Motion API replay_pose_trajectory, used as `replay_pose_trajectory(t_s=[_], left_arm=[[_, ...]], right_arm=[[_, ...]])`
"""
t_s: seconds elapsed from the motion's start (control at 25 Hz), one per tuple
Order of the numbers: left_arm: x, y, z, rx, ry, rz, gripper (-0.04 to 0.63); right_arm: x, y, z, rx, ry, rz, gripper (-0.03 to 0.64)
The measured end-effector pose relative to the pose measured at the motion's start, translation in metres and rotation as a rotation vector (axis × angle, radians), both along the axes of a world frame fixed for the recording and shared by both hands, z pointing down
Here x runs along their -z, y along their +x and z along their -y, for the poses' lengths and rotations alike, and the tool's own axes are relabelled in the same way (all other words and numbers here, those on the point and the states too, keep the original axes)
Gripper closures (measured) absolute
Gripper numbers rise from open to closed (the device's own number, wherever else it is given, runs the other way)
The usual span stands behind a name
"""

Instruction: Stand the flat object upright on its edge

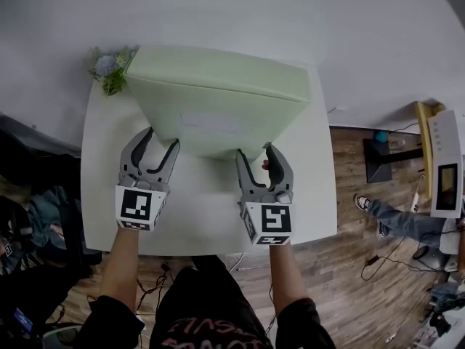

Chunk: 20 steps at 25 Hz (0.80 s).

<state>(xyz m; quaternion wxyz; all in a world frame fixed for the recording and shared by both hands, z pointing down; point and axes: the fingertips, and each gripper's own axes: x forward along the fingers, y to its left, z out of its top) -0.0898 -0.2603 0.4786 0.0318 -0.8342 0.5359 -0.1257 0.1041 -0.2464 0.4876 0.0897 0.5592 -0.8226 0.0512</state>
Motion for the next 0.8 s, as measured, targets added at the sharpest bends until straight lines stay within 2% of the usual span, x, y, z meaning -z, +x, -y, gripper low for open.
replay_pose_trajectory(t_s=[0.8], left_arm=[[-0.0072, -0.0003, -0.0065, 0.008, 0.030, 0.017, 0.347]], right_arm=[[-0.0048, 0.0011, -0.0056, 0.014, 0.044, -0.017, 0.364]])
